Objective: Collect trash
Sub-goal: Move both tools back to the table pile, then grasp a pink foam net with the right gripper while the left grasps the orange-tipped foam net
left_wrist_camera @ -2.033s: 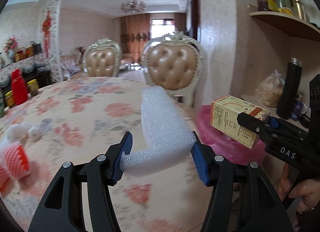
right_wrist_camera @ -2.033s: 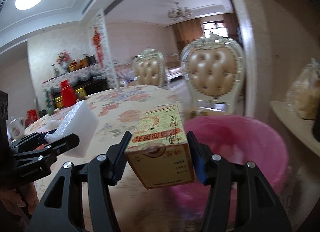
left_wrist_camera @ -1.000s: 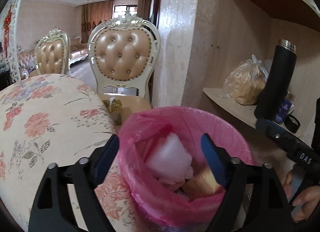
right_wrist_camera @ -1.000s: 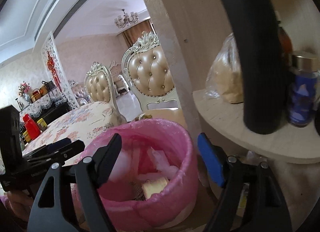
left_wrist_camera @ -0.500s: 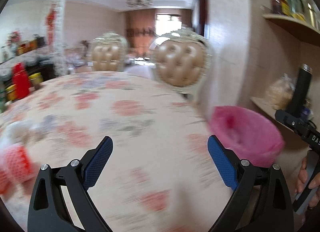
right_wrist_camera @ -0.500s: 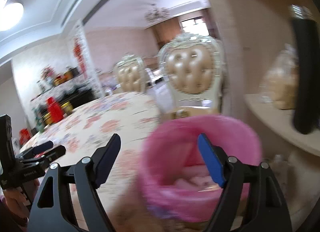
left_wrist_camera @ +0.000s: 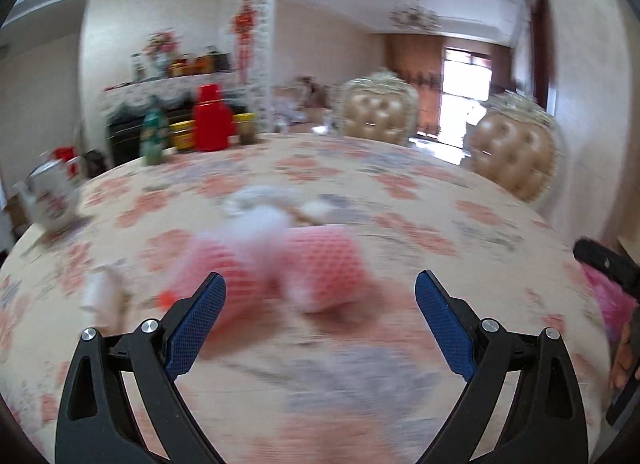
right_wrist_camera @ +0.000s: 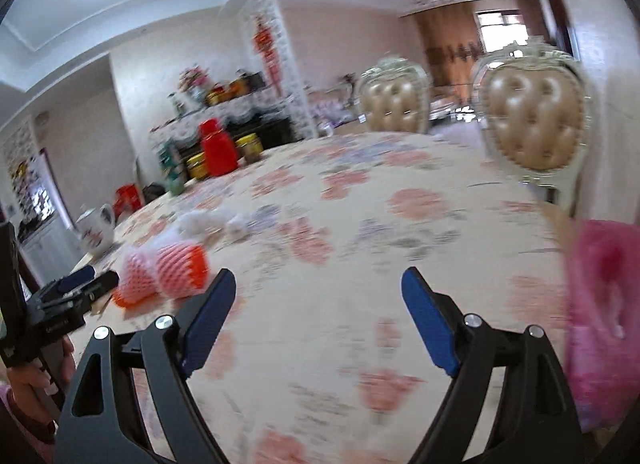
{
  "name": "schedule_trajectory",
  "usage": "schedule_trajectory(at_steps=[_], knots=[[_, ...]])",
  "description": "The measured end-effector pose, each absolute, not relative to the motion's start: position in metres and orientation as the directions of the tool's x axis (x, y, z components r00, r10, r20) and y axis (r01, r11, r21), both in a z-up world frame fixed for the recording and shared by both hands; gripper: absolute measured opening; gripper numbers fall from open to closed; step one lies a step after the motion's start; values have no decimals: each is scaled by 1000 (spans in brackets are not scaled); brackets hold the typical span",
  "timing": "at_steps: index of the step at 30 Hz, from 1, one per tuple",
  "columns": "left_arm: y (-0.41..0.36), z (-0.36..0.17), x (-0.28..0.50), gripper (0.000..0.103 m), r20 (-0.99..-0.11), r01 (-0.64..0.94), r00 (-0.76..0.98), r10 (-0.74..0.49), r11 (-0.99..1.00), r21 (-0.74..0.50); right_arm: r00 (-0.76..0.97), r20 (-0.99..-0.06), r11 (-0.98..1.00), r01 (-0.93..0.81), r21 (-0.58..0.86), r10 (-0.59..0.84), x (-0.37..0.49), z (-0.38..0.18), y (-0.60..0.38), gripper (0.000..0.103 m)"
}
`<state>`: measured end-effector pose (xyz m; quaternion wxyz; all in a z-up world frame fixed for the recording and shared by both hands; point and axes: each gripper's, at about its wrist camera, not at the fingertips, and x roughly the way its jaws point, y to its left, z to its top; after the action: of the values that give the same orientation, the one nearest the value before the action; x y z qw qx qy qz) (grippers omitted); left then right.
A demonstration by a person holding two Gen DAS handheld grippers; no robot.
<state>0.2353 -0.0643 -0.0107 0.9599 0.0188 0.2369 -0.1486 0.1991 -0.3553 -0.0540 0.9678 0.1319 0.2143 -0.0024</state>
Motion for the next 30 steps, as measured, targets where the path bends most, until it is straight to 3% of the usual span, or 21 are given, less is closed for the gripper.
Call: schedule_trajectory(at_steps=[10,23,30], knots=[[17,-14,270,89,-501,89,857,-123,992,-91,859,-484,974,-67,218,167,268,-55,-282,82],[53,-26,276,89,-459,-56,889,-9,990,-129,827,-512,973,-206,109,232,313,-60,-213,82],[68,-21,270,89,-417,-159,904,94,980,-124,806,-540,956,-293,-8,242,331,-68,-162,68]])
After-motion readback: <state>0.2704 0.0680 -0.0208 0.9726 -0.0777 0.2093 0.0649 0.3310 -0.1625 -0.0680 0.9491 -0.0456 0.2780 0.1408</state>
